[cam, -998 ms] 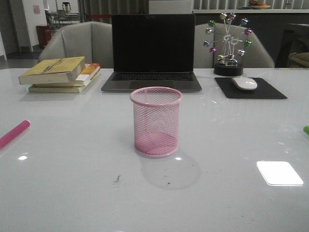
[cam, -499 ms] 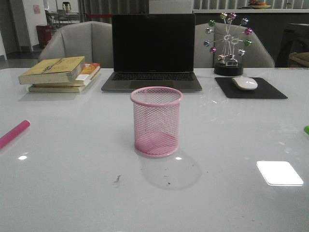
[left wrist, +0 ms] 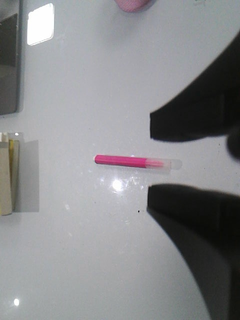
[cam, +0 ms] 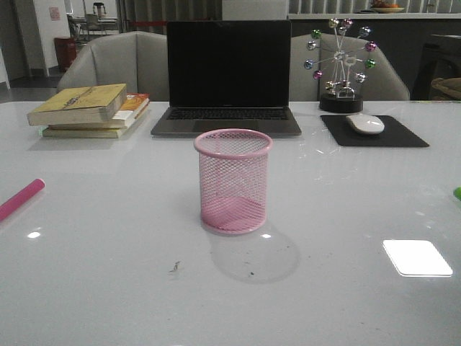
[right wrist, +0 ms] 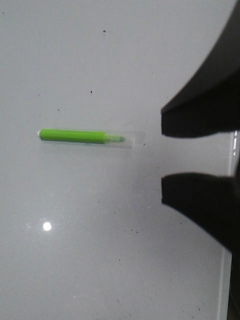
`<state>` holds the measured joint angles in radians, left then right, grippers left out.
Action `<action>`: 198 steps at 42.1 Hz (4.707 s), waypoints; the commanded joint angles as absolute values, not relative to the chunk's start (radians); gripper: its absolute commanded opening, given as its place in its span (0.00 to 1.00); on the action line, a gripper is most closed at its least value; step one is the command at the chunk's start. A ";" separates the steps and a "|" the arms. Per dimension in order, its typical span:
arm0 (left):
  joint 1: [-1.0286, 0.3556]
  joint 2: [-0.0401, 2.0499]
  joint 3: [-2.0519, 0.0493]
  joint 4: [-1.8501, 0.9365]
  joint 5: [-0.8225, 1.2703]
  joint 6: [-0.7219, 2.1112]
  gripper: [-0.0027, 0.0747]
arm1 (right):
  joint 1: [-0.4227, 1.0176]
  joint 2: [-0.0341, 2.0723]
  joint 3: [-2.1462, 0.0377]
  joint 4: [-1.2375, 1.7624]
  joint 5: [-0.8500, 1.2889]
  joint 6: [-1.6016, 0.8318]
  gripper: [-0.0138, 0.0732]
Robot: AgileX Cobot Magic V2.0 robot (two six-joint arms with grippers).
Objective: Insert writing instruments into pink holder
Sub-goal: 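Grasp the green marker upright with the right gripper, then carry the green marker over the pink holder and drop it in, then withdraw the right gripper and grasp the pink marker with the left gripper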
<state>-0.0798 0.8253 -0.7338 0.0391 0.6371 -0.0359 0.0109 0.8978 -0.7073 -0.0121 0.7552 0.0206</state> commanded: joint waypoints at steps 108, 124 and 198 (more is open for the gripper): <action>-0.384 0.896 -0.766 0.049 0.538 0.000 0.81 | 0.217 1.287 -0.916 0.074 0.031 0.007 0.36; -0.384 0.896 -0.766 0.049 0.538 0.000 0.81 | 0.551 1.326 -0.756 0.072 -0.696 0.007 0.36; -0.157 1.290 -0.950 0.054 0.753 -0.057 0.81 | 0.562 0.698 -0.756 -0.059 0.770 0.008 0.62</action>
<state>-0.1720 1.2307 -0.8828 0.0543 0.8122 -0.0461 0.5652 0.7212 -0.7293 -0.0531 0.7866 0.0154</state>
